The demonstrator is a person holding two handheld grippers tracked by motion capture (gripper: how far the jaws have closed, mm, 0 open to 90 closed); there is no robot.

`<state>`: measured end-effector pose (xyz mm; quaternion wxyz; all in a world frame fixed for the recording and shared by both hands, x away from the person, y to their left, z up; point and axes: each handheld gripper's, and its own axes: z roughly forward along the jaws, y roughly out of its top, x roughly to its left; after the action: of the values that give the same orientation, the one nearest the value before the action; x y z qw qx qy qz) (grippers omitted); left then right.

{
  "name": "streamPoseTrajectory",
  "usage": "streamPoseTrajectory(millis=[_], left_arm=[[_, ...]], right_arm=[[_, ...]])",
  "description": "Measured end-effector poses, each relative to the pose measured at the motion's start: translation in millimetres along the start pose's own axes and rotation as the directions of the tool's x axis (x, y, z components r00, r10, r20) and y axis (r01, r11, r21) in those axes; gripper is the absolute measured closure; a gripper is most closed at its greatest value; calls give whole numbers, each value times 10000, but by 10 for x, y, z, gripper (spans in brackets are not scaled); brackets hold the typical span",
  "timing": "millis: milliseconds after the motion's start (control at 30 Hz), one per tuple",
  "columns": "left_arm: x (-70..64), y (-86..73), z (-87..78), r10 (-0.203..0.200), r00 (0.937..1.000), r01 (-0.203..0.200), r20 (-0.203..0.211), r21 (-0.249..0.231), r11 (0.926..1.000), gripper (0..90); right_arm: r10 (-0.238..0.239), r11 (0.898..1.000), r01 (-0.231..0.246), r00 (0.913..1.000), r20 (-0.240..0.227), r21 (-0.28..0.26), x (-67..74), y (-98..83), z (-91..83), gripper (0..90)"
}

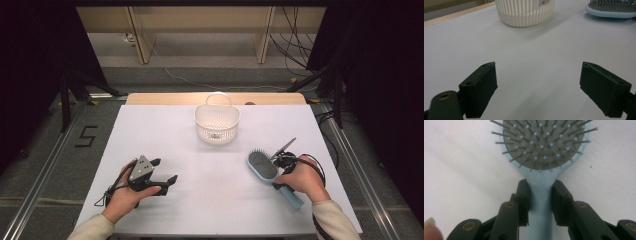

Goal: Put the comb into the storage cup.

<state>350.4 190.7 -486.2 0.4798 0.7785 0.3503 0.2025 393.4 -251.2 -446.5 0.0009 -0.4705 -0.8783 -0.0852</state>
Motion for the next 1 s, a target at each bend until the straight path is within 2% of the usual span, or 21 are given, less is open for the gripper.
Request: streamPoseTrajectory(millis=[300,500,767,1000], left_arm=[[-2,1,-1,20,10000,-20,-10,5,10000,138],[-2,4,0,55,10000,-55,-34,-6,10000,138],[-1,3,-1,36,10000,-36,-46,-13,10000,138],[-2,3,1,39,10000,-39,-37,-2,10000,138]], right_arm=[[153,9975,-157,9999,-64,-693,-30,-32,-84,706],[324,9900,-334,9994,-98,-1368,-62,-68,-135,706],[496,9841,-528,9985,-232,-1696,-80,-94,-163,706],[518,9724,-576,9982,-316,-2263,-95,-96,-183,707]])
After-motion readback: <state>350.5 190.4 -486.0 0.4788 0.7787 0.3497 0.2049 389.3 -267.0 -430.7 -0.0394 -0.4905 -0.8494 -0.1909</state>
